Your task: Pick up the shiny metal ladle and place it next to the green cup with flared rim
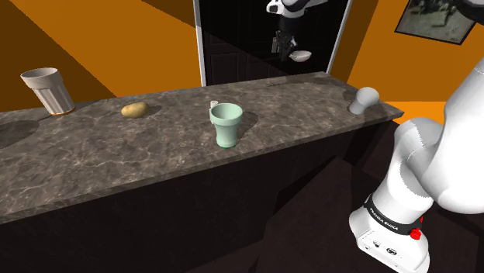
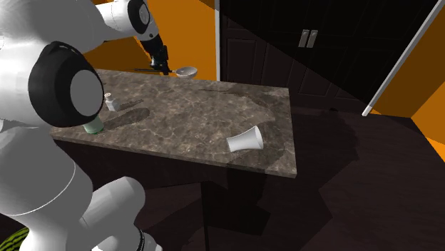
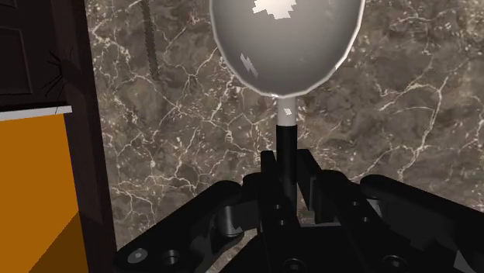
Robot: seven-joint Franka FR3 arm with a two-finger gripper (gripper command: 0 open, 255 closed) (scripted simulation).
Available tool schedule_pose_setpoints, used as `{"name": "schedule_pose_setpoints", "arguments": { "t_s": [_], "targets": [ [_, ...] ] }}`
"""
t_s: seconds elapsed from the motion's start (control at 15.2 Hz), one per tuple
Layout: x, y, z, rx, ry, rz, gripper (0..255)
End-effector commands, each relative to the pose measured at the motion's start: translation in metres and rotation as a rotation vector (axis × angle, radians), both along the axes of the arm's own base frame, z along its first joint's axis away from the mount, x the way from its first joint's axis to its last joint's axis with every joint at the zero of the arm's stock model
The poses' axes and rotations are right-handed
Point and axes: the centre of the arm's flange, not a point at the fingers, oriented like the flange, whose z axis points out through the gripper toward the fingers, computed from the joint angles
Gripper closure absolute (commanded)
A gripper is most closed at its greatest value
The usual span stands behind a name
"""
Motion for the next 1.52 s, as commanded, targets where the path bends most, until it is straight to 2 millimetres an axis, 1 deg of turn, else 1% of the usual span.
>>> {"name": "schedule_pose_setpoints", "arguments": {
  "t_s": [0.0, 1.45],
  "targets": [
    [0.013, 0.025, 0.0, 0.0, 0.0, -0.001, 255],
    [0.146, 0.283, 0.0, 0.0, 0.0, -0.001, 255]
  ]
}}
